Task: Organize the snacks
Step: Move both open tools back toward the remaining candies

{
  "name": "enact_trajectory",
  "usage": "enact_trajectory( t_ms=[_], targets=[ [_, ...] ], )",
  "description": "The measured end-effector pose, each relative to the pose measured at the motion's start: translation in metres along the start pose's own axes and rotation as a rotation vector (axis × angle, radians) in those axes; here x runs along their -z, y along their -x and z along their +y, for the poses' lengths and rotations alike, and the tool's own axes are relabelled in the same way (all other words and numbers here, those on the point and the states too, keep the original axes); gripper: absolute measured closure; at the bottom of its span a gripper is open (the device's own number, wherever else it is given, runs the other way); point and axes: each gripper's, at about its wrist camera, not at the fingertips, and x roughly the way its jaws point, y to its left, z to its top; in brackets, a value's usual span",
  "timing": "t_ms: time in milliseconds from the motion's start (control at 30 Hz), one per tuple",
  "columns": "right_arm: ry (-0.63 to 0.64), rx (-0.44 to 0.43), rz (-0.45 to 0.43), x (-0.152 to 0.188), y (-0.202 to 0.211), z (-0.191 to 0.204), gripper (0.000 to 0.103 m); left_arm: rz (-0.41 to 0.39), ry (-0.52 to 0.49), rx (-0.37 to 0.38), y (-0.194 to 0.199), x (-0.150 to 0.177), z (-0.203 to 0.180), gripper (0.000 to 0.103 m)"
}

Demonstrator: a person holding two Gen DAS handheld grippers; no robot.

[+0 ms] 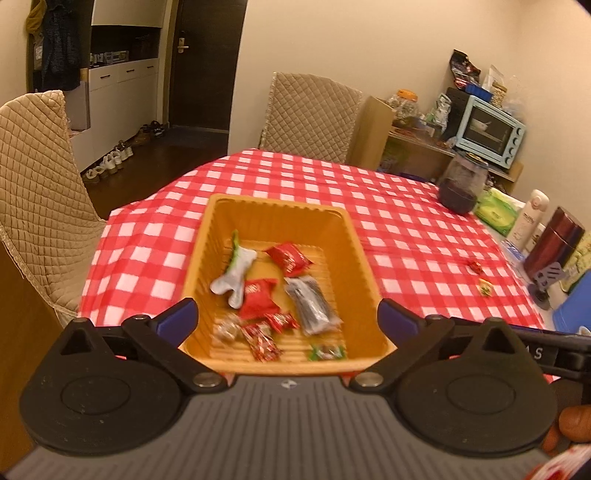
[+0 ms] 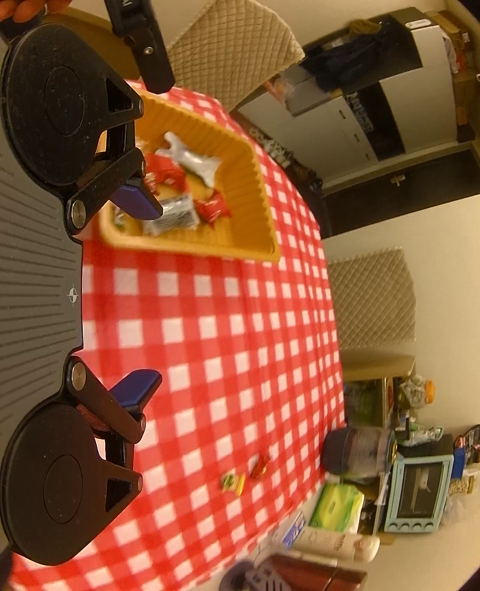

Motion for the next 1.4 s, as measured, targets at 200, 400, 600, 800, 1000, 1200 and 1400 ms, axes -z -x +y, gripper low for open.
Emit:
enact_trajectory(
  t_ms=[200, 400, 600, 800, 1000, 1200, 1400],
  targets=[
    [-0.006, 0.032, -0.004, 0.014, 0.031, -0.013, 0.013, 0.006, -0.015, 0.019, 0.013, 0.014, -0.02, 0.001],
    [-0.021, 0.059, 0.007, 0.029, 0.053, -0.027, 0.013, -0.009, -0.035, 0.05, 0.025, 0.026, -0.037, 0.001],
    [-0.036, 0.092, 0.01, 0.042, 0.071, -0.044, 0.013, 0.019, -0.059, 0.082, 0.031, 0.036, -0.054, 0.001],
    [-0.048, 0.113, 0.0, 0.046, 0.085, -0.056, 0.013, 0.062, -0.088, 0.104, 0.035, 0.042, -0.073, 0.001],
    [-0.061, 0.129, -0.018, 0.047, 0.097, -0.067, 0.013, 0.079, -0.084, 0.139, 0.037, 0.043, -0.085, 0.001],
    [-0.086, 0.149, -0.037, 0.045, 0.105, -0.081, 0.013, 0.084, -0.113, 0.158, 0.035, 0.042, -0.102, 0.001],
    [-0.102, 0.175, -0.068, 0.037, 0.115, -0.095, 0.013, 0.079, -0.131, 0.189, 0.031, 0.038, -0.119, 0.001]
  ],
)
